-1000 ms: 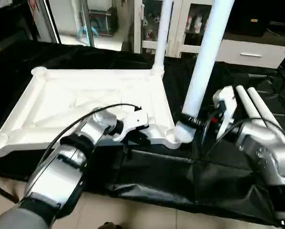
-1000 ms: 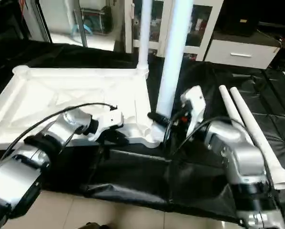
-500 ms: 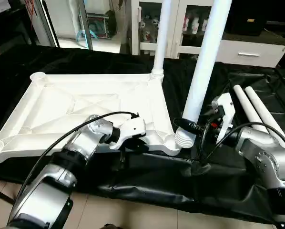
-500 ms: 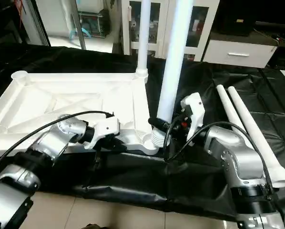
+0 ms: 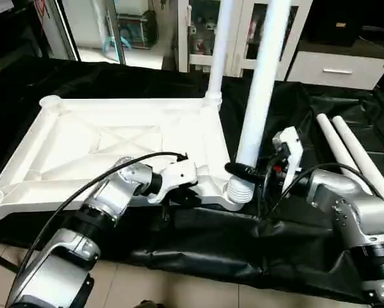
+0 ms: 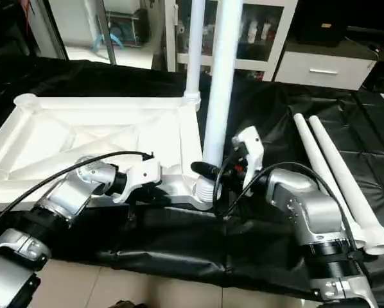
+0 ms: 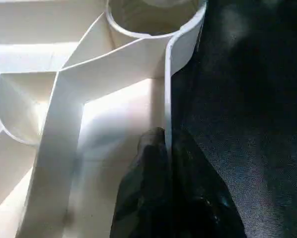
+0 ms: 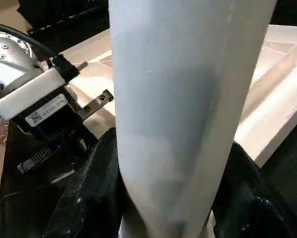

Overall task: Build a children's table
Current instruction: Insert table leg to table base

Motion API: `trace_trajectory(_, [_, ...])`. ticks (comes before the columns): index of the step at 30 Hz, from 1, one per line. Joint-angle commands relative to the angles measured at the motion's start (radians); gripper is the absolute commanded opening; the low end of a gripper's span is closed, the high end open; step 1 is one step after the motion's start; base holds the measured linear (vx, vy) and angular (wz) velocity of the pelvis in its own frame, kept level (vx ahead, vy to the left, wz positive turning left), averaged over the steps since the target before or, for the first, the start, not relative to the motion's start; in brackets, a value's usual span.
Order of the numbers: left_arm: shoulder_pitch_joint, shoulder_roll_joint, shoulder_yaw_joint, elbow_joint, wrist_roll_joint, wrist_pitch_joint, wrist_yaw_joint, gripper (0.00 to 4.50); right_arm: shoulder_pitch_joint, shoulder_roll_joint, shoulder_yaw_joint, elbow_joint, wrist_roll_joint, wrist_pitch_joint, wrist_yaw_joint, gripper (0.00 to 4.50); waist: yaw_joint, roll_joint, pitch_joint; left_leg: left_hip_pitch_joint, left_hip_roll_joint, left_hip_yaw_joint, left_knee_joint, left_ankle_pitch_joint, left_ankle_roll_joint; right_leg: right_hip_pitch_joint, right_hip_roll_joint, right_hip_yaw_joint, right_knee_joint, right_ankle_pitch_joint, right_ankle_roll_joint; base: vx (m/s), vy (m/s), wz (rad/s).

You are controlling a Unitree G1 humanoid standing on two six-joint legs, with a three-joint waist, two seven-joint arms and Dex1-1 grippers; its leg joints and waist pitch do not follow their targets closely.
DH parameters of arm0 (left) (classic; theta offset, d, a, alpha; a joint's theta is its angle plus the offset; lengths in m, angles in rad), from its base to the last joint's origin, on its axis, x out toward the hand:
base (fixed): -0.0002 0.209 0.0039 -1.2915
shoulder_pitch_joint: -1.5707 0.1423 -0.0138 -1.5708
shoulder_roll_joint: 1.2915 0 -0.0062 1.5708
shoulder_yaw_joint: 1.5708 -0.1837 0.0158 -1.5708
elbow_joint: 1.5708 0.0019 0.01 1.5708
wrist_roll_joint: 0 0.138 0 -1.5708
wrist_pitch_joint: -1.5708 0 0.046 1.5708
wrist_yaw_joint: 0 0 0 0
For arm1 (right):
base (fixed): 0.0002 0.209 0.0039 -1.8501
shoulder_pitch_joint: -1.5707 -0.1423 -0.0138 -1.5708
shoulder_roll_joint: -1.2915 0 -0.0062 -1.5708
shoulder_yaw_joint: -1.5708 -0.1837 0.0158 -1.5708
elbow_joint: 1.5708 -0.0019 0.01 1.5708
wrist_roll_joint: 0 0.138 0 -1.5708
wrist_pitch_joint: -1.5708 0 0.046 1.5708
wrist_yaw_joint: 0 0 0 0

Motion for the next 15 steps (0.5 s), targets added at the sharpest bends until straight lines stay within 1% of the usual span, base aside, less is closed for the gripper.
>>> trace_trajectory(1, [0.055, 0.001, -0.053, 0.031, 0.037, 0.032, 0.008, 0.00, -0.019, -0.001, 0.006, 0.007, -0.008, 0.010, 0.018, 1.85, 0.002, -0.019, -0.058, 0.052, 0.076, -0.043, -0.082, -0.300, -0.013, 0.003, -0.041, 0.015, -0.066, -0.147, -0.240, 0.000, 0.000, 0.00])
trace_trajectory(5, [0.054, 0.002, -0.051, 0.025, 0.036, 0.037, 0.010, 0.00, -0.020, 0.003, 0.011, 0.031, -0.016, -0.005, 0.021, 1.85, 0.003, -0.021, -0.057, 0.051, 0.076, -0.043, -0.082, -0.295, -0.012, 0.004, -0.042, 0.016, -0.067, -0.153, -0.238, 0.000, 0.000, 0.00])
trace_trajectory(11, [0.055, 0.003, -0.048, 0.016, 0.034, 0.042, 0.016, 0.00, -0.019, 0.020, -0.013, 0.072, 0.009, 0.008, 0.021, 1.85, 0.003, -0.021, -0.057, 0.052, 0.076, -0.043, -0.083, -0.305, -0.017, 0.002, -0.041, 0.015, -0.068, -0.168, -0.237, 0.000, 0.000, 0.00])
trace_trajectory(15, [0.053, 0.002, -0.046, 0.018, 0.033, 0.042, 0.021, 0.00, -0.005, 0.029, -0.025, 0.107, 0.004, -0.014, 0.019, 1.85, 0.002, -0.021, -0.058, 0.051, 0.075, -0.043, -0.082, -0.301, -0.018, 0.003, -0.041, 0.015, -0.067, -0.156, -0.238, 0.000, 0.000, 0.00])
